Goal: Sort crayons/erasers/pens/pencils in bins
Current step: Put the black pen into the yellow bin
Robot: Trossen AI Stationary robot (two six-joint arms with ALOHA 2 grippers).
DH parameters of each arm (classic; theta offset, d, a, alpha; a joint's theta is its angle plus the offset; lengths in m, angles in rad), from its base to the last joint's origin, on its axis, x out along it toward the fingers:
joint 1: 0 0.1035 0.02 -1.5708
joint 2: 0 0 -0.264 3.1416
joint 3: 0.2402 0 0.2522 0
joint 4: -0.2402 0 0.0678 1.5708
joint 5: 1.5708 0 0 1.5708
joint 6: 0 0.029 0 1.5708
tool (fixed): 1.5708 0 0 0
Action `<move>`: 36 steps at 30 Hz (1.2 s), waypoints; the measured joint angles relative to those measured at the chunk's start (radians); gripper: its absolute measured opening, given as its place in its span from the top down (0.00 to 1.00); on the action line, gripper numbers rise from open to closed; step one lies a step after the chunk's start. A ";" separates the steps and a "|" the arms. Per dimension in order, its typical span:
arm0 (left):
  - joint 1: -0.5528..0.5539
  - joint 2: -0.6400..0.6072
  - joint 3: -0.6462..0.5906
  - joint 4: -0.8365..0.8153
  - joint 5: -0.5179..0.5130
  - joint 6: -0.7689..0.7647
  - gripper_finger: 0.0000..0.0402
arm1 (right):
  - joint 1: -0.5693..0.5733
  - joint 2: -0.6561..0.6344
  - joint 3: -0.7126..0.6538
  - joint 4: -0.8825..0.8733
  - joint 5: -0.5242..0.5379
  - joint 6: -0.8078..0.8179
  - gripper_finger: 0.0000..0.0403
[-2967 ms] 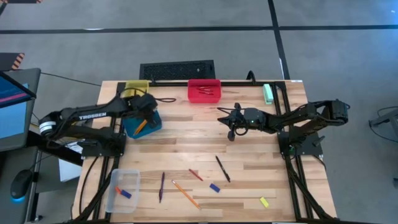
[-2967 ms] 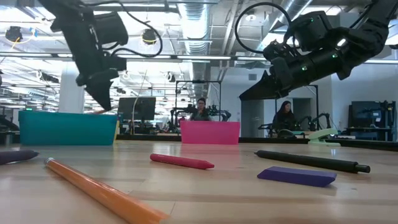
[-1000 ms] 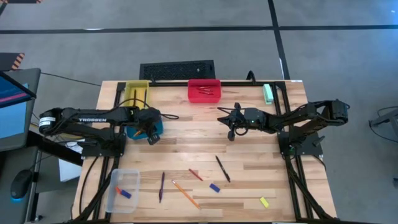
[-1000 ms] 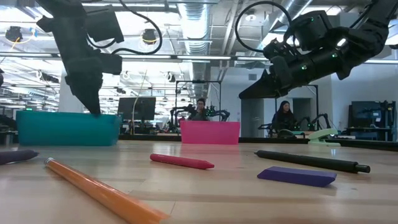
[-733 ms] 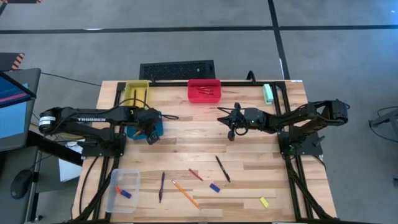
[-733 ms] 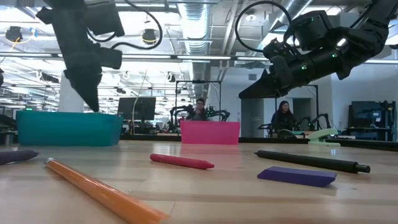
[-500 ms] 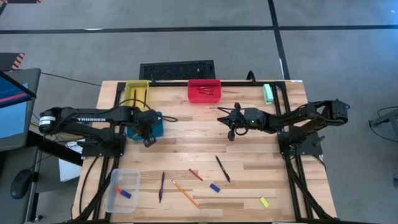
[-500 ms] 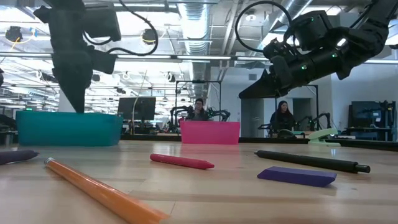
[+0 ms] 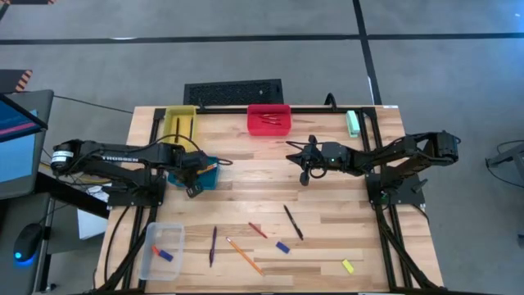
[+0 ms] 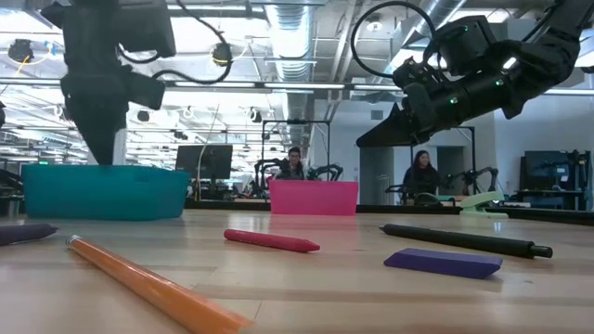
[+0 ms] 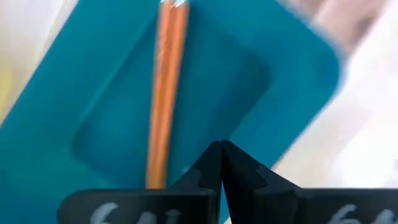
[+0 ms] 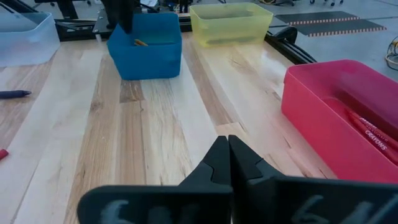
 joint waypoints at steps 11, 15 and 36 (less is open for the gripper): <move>0.024 0.000 0.019 -0.329 -0.017 -0.150 1.00 | 0.000 0.000 0.000 0.000 0.000 0.000 1.00; -0.010 0.000 0.019 -0.329 0.048 -0.171 1.00 | 0.000 0.000 0.000 0.000 0.000 0.000 1.00; -0.086 -0.023 0.019 -0.092 0.091 0.053 1.00 | 0.000 0.000 0.004 0.000 0.000 -0.006 1.00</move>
